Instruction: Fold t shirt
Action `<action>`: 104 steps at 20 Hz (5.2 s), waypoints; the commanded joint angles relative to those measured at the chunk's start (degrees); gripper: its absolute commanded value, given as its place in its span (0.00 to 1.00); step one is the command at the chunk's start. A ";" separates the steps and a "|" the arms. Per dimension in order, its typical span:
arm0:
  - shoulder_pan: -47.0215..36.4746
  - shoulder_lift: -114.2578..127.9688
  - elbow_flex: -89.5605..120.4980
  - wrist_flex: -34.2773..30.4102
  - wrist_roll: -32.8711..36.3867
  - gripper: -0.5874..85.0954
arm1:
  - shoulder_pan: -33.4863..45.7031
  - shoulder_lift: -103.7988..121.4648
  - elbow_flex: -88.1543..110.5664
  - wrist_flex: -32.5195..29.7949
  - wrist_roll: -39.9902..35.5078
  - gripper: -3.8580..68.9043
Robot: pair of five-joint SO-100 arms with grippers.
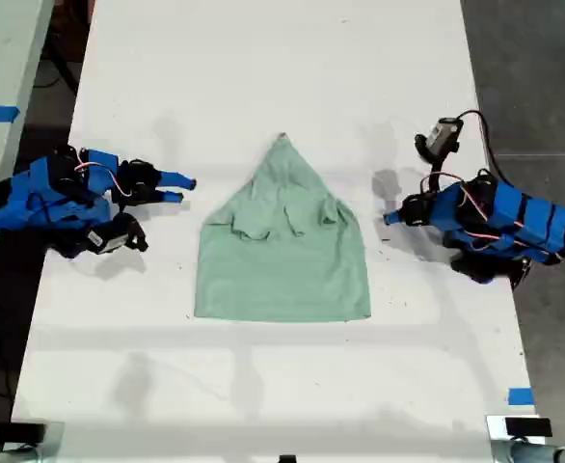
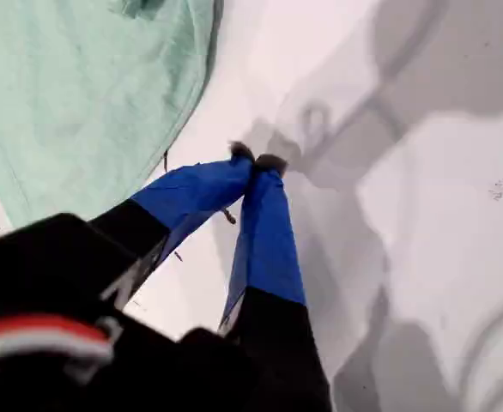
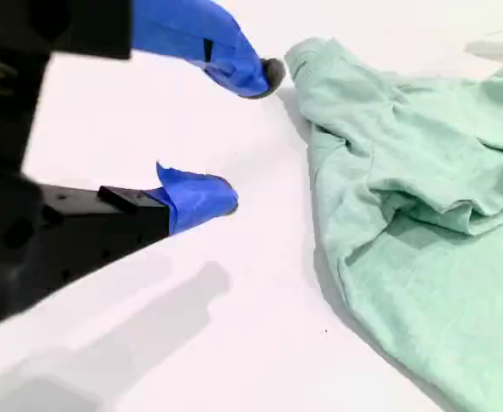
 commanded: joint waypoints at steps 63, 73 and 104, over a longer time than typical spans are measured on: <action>-5.62 0.44 -0.79 -2.46 17.23 0.00 | -24.26 -135.70 -122.34 2.81 12.83 0.20; -5.54 0.44 -0.88 -2.46 17.40 0.00 | -25.84 -136.58 -132.71 12.04 12.13 0.41; -5.62 0.44 -0.88 -2.46 17.49 0.00 | -12.92 0.35 0.88 -0.79 4.92 0.07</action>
